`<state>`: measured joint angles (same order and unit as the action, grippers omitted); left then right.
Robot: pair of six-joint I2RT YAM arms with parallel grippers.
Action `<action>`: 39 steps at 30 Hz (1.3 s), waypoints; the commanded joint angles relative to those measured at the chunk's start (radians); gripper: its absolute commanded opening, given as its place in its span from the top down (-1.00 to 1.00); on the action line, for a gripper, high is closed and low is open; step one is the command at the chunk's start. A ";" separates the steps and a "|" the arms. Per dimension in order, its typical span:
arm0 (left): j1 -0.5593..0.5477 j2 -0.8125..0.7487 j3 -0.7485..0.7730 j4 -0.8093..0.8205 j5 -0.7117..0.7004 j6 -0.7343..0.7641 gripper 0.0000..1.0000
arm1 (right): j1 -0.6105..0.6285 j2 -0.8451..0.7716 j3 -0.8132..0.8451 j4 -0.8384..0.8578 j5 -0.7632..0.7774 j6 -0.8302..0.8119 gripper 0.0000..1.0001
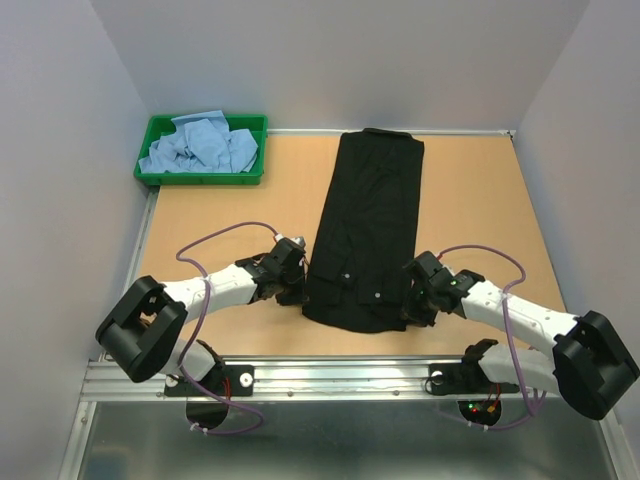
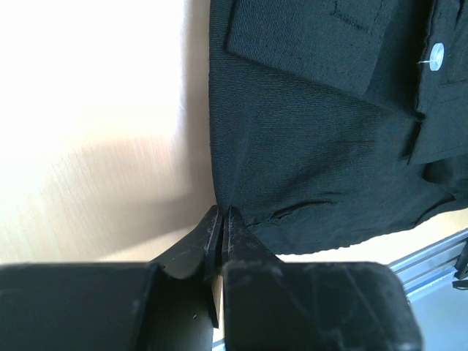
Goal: Fold and stack the long sleeve shirts
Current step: Fold the shirt
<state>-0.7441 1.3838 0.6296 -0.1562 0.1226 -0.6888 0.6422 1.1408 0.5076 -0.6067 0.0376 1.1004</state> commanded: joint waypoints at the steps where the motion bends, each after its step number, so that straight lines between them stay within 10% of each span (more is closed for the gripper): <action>1: 0.015 -0.046 0.016 -0.028 -0.008 0.014 1.00 | 0.024 0.042 -0.040 -0.139 0.051 -0.019 0.64; 4: 0.017 -0.049 0.031 -0.051 -0.008 0.025 1.00 | 0.024 0.022 -0.015 -0.172 0.065 -0.036 0.98; 20: 0.022 -0.157 0.154 -0.215 0.031 0.071 1.00 | 0.025 -0.139 0.138 -0.269 0.119 -0.042 0.99; 39: 0.198 0.176 0.643 -0.125 -0.024 0.141 1.00 | -0.099 0.175 0.612 -0.208 0.381 -0.250 0.99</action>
<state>-0.5613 1.5276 1.1580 -0.3302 0.1173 -0.5777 0.6010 1.2953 1.0134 -0.8467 0.3569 0.9264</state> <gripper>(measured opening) 0.108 0.018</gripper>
